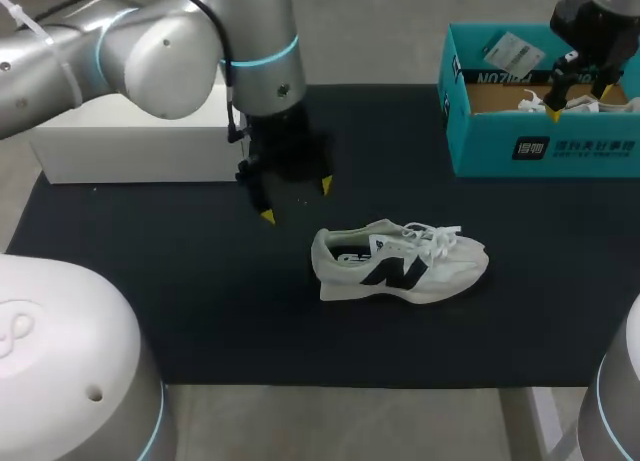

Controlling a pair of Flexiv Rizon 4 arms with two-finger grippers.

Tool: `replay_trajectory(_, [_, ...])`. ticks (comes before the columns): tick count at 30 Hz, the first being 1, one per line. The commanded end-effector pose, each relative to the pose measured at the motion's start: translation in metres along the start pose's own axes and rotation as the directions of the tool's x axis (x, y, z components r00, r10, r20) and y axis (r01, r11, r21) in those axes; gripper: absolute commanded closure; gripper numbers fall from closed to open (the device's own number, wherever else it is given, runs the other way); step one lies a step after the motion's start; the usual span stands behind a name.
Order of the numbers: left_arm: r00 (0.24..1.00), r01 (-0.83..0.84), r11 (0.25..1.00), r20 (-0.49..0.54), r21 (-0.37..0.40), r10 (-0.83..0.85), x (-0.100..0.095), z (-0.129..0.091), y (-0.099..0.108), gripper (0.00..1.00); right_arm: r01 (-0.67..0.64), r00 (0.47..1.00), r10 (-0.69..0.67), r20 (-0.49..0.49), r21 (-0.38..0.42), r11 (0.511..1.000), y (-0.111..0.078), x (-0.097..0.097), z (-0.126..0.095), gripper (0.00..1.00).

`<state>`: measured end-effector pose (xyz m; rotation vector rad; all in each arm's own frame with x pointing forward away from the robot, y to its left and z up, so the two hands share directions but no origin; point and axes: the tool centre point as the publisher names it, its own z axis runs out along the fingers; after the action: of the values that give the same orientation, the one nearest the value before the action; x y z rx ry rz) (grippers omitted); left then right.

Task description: Take the shoe out of the shoebox, open the shoe tongue, remove and reinsert the insole, then place the shoe into the shoebox

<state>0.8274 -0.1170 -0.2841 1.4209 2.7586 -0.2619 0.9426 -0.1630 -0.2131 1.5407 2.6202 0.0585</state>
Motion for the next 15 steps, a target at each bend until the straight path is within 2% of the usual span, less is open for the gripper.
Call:
replay_trajectory(1, [0.974,0.152,0.986,0.160,0.069,-0.161,0.020,-0.004,0.013,0.00,0.000,1.000,0.000,0.000,0.001,1.000,0.000,0.000,0.000,0.00])
replay_trajectory(5, [0.959,0.196,0.976,0.188,0.100,-0.212,0.029,-0.008,0.017,0.00,0.000,1.000,0.000,0.000,0.001,1.000,0.000,0.000,0.000,0.00])
replay_trajectory(7, [0.969,0.125,0.984,0.198,0.124,-0.148,0.031,-0.010,0.017,0.00,0.000,1.000,0.000,0.000,0.001,1.000,0.000,0.000,0.000,0.00])
replay_trajectory(8, [0.980,0.051,0.992,0.186,0.112,-0.071,0.030,-0.012,0.016,0.00,0.000,1.000,0.000,0.000,0.001,1.000,0.000,0.000,0.000,0.00])
replay_trajectory(15, [0.980,0.051,0.992,0.186,0.112,-0.071,0.030,-0.012,0.016,0.00,0.000,1.000,0.000,0.000,0.001,1.000,0.000,0.000,0.000,0.00])
